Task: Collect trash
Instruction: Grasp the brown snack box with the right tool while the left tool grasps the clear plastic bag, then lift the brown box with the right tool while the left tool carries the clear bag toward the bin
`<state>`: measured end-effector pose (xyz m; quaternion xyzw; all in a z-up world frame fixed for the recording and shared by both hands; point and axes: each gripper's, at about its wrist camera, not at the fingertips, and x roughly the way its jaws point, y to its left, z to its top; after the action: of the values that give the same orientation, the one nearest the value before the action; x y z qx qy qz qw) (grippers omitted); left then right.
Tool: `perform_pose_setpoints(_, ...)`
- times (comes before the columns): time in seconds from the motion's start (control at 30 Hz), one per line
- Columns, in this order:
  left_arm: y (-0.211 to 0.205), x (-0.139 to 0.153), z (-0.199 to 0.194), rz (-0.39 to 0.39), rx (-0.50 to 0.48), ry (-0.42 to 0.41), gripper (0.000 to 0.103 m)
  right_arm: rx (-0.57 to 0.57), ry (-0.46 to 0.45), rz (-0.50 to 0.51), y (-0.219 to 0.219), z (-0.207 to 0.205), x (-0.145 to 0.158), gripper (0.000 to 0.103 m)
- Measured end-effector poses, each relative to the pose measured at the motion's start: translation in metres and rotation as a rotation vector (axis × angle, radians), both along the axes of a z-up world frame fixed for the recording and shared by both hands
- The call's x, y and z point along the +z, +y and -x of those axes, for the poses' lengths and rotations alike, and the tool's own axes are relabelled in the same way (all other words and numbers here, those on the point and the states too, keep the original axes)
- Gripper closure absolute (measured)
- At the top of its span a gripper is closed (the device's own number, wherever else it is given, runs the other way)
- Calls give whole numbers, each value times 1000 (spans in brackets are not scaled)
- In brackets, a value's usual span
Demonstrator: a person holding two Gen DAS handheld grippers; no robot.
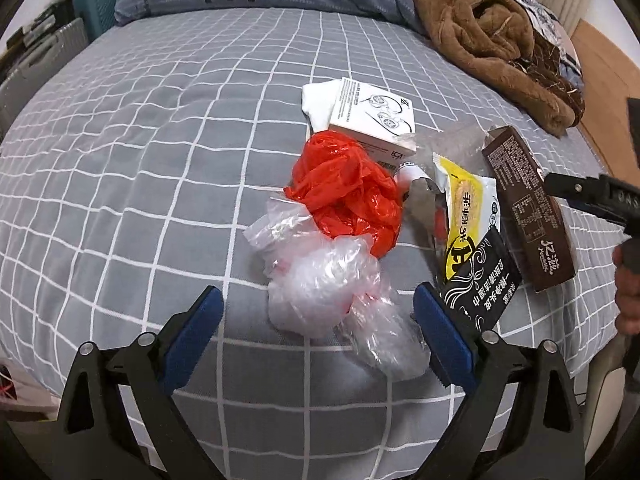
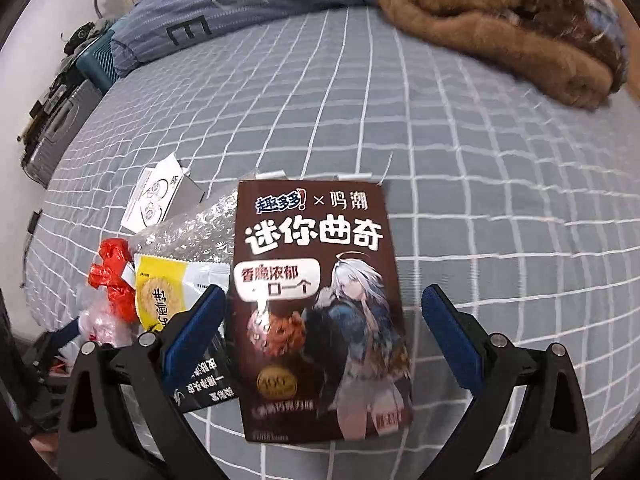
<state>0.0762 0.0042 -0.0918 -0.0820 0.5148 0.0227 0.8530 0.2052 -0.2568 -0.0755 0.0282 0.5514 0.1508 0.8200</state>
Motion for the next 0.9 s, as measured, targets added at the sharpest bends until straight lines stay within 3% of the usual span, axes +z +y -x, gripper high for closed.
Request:
perform_pose_setpoints(0.37,-4,-12,-9,-9,-17,37,34,36,110,-9,5,-21,-21,9)
perform_pose_setpoints(0.43,-4,-13,-7,-10,-15,40,36,38,113,-14,6,-21,-22,16)
perform_pose_setpoints(0.9,-1,11,10,-31,4,-5,40,8,20,16,6,15,16,16)
